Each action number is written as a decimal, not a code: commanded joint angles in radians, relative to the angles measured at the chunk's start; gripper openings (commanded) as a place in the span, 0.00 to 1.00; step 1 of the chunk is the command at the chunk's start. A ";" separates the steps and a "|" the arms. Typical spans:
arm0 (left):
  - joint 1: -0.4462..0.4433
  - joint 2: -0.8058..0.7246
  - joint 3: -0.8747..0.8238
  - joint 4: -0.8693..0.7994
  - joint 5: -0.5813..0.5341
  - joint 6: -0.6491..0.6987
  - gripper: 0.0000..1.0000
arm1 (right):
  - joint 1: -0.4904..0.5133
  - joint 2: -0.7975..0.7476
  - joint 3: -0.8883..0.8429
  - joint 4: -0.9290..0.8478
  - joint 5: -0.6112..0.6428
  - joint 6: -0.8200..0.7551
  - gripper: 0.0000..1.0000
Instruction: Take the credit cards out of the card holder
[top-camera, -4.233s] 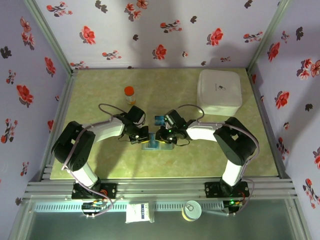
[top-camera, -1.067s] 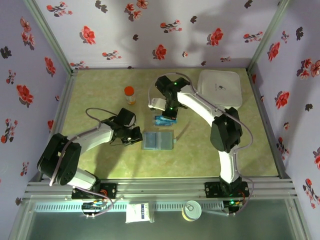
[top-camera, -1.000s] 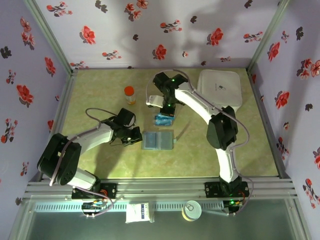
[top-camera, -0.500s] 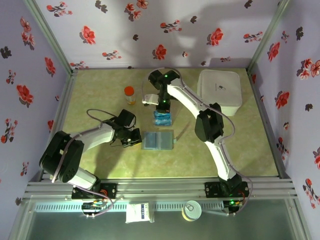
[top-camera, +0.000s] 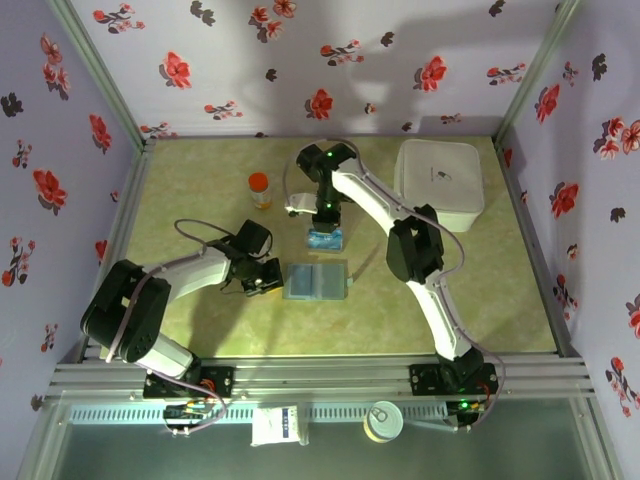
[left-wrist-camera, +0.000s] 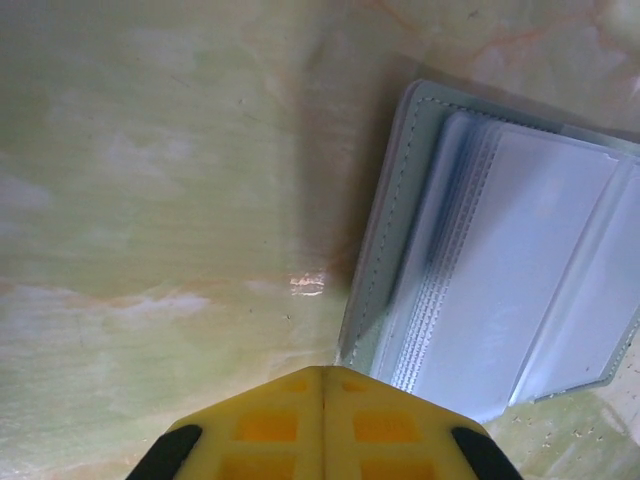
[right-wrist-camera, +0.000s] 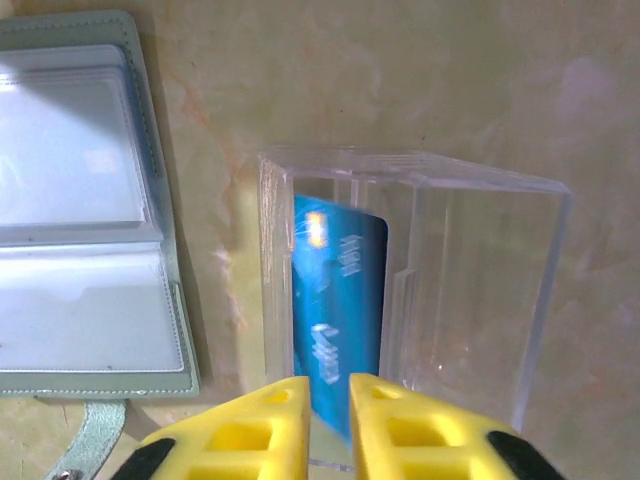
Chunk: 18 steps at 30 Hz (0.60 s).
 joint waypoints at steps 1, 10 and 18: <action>0.005 0.008 -0.012 -0.004 0.011 -0.004 0.05 | -0.011 -0.030 0.020 -0.042 -0.012 0.011 0.21; -0.008 0.012 -0.007 0.005 0.020 -0.012 0.05 | -0.010 -0.216 -0.219 0.167 -0.058 0.193 0.26; -0.015 0.005 -0.005 0.016 0.014 -0.021 0.05 | 0.031 -0.437 -0.624 0.617 -0.055 0.731 0.29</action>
